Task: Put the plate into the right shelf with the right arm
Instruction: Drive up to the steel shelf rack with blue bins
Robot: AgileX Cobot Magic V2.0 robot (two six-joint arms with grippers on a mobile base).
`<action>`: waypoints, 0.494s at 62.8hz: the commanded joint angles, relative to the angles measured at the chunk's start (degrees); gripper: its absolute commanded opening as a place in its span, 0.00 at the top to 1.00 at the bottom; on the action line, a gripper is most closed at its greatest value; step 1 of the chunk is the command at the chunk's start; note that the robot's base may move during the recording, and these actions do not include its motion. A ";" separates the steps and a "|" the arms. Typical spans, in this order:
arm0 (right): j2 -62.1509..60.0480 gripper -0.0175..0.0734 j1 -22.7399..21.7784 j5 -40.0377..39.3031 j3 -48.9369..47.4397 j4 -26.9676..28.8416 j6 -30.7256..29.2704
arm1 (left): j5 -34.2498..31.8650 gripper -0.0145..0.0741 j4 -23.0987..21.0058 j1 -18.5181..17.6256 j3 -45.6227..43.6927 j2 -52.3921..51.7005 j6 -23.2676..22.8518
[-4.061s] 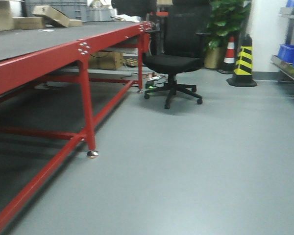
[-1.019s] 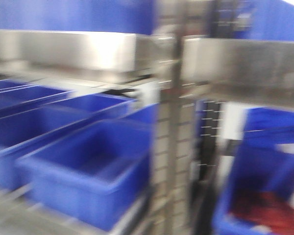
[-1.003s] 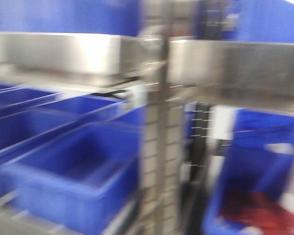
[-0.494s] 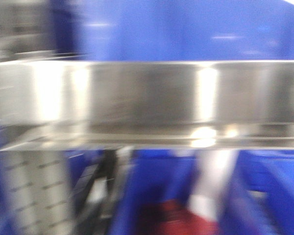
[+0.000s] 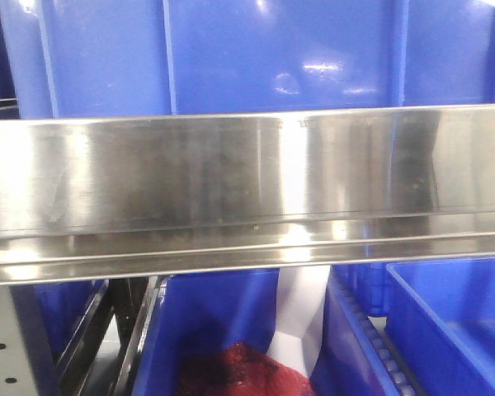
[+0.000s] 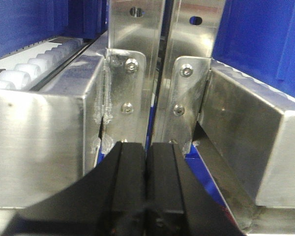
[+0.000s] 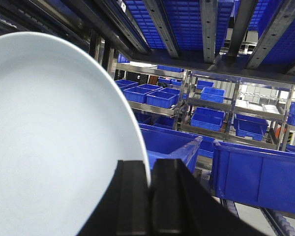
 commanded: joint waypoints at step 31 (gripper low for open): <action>0.90 0.74 -0.25 -4.92 -1.70 -0.02 -0.31 | -4.86 0.89 -0.13 -0.38 0.57 -0.24 -0.34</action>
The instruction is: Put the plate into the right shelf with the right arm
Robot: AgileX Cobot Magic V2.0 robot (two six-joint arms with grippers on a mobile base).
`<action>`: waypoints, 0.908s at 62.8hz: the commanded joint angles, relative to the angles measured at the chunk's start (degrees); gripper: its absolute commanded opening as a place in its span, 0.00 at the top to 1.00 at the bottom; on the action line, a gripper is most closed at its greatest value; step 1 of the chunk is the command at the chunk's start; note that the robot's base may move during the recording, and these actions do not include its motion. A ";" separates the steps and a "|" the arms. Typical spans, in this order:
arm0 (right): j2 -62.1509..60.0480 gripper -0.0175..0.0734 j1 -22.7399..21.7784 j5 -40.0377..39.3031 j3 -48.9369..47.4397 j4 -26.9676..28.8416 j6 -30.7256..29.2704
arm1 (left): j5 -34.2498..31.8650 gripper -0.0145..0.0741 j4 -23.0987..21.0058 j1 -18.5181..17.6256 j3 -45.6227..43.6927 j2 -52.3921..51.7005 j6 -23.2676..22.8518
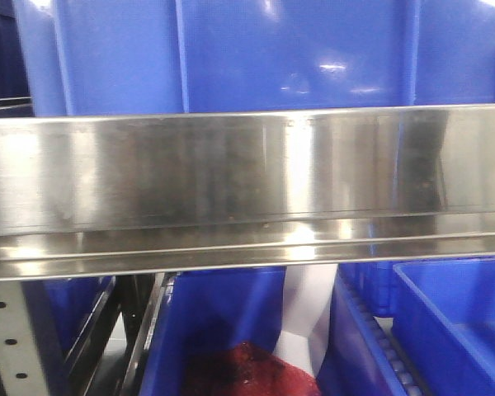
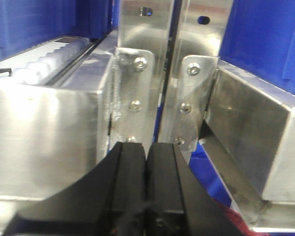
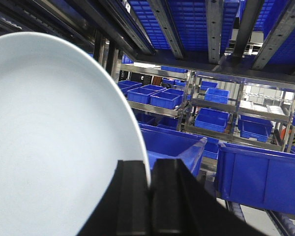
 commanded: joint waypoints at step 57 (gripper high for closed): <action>7.54 0.74 -0.20 0.83 -18.99 0.94 2.10 | -4.86 0.89 -0.13 -0.38 0.57 -0.24 -0.34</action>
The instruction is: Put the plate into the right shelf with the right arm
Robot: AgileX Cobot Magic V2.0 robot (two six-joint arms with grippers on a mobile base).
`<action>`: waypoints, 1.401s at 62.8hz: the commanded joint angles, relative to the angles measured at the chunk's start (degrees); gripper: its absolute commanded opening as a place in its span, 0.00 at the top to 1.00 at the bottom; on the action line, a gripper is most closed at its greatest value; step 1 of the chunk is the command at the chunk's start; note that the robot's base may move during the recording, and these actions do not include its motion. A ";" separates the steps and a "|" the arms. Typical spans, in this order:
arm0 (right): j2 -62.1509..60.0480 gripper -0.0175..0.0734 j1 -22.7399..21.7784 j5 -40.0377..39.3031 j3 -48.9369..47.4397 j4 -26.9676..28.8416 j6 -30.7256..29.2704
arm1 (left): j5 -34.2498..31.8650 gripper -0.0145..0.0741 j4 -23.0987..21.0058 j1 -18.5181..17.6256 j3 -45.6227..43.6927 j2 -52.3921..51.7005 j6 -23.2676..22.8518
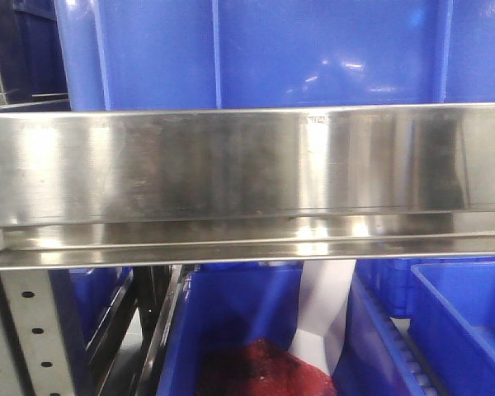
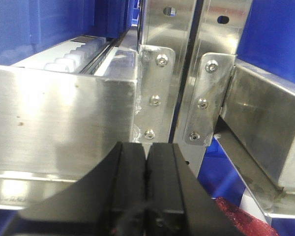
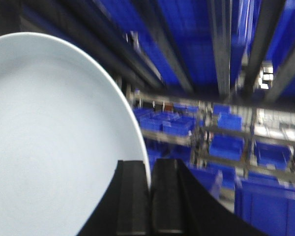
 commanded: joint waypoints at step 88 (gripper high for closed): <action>60.60 0.11 -0.20 -8.67 -38.11 10.00 0.29 | -4.86 0.89 -0.13 -0.38 0.57 -0.24 -0.34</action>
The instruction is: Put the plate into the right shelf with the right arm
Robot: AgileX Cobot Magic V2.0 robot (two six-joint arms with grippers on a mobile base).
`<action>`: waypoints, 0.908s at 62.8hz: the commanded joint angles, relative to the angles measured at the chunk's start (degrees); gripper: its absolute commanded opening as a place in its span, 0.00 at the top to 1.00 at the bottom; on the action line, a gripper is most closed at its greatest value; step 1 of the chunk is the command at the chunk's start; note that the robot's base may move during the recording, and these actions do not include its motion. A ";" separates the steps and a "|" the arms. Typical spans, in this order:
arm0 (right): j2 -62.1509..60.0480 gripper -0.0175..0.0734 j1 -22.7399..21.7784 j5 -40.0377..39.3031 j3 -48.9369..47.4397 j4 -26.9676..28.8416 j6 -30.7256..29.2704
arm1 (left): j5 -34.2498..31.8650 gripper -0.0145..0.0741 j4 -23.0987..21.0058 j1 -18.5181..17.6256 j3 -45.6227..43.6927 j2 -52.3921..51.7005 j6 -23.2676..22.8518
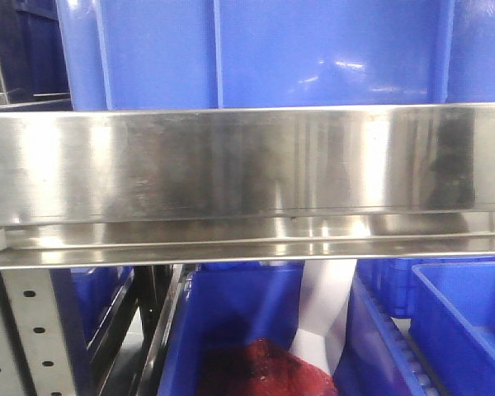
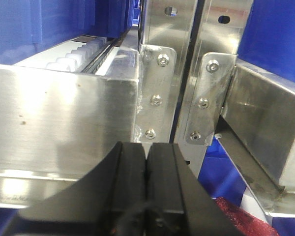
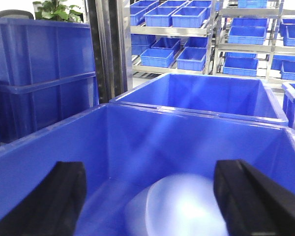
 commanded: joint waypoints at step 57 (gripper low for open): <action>-30.90 0.75 -0.20 23.09 -0.72 0.14 0.05 | -4.86 0.89 -0.13 -0.38 0.57 -0.24 -0.34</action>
